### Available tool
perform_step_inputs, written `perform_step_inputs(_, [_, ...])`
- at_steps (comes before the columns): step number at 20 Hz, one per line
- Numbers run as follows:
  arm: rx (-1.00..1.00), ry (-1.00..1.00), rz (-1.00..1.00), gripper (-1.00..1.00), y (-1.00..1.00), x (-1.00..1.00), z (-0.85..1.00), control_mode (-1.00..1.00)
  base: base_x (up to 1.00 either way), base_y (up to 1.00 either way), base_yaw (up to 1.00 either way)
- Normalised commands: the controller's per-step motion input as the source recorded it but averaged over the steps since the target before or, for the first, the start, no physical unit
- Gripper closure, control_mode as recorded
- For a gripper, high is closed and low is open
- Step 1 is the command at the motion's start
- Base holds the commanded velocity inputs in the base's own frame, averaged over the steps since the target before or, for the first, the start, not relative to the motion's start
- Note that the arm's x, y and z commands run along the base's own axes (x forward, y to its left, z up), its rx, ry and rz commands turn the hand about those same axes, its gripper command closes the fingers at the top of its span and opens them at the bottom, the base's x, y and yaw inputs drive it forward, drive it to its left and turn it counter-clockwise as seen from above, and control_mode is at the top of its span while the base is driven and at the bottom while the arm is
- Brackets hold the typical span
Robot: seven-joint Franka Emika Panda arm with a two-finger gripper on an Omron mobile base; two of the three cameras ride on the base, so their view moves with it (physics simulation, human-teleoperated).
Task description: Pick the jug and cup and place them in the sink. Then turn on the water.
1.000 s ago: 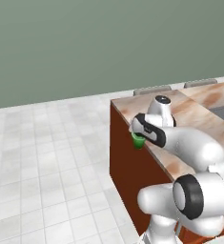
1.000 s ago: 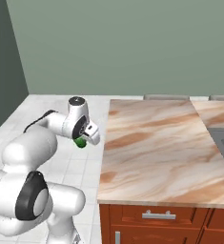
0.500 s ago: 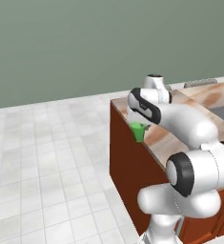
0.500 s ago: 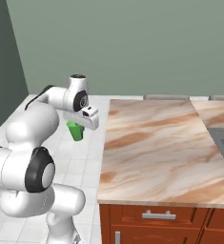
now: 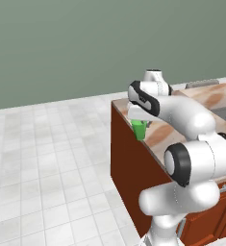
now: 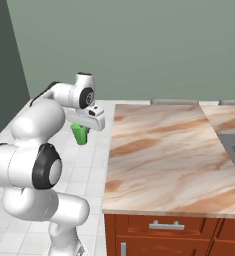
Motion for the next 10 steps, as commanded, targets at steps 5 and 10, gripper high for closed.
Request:
perform_step_inputs(5, [0.0, 0.0, 0.0, 1.0, 0.0, 0.0, 0.0, -1.0, 0.0, 0.0, 0.0])
perform_step_inputs(10, [0.0, 0.0, 0.0, 1.0, 0.0, 0.0, 0.0, 1.0, 0.0, 0.0, 0.0])
